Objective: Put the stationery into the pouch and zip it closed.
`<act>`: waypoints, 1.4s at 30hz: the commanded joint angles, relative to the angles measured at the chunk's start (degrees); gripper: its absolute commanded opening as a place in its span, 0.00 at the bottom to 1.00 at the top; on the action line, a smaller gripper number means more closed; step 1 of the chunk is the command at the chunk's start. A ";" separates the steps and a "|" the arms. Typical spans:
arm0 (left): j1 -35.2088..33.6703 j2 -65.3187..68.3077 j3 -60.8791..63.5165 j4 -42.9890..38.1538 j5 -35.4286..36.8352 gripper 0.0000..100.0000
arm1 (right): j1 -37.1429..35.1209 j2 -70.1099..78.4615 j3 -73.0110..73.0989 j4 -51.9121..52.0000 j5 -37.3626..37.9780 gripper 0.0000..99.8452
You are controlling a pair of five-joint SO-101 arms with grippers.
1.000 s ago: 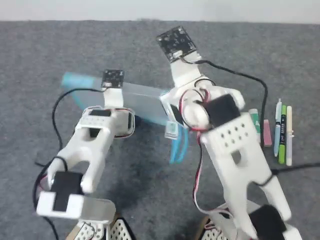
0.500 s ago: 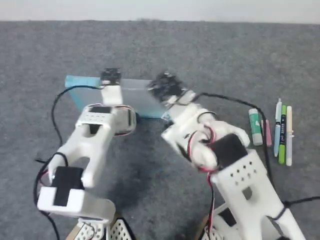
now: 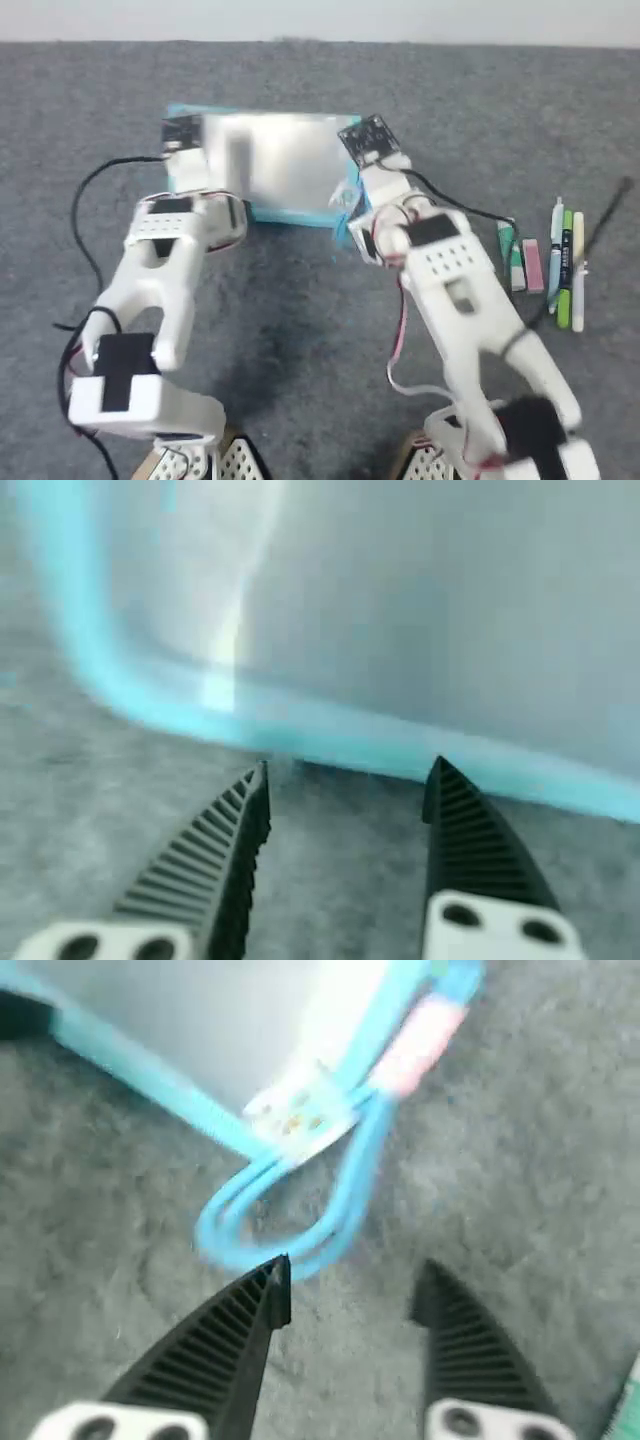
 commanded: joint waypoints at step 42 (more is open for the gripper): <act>-5.80 -18.29 9.10 0.62 -1.32 0.24 | 5.14 63.52 -64.62 -1.89 -1.49 0.21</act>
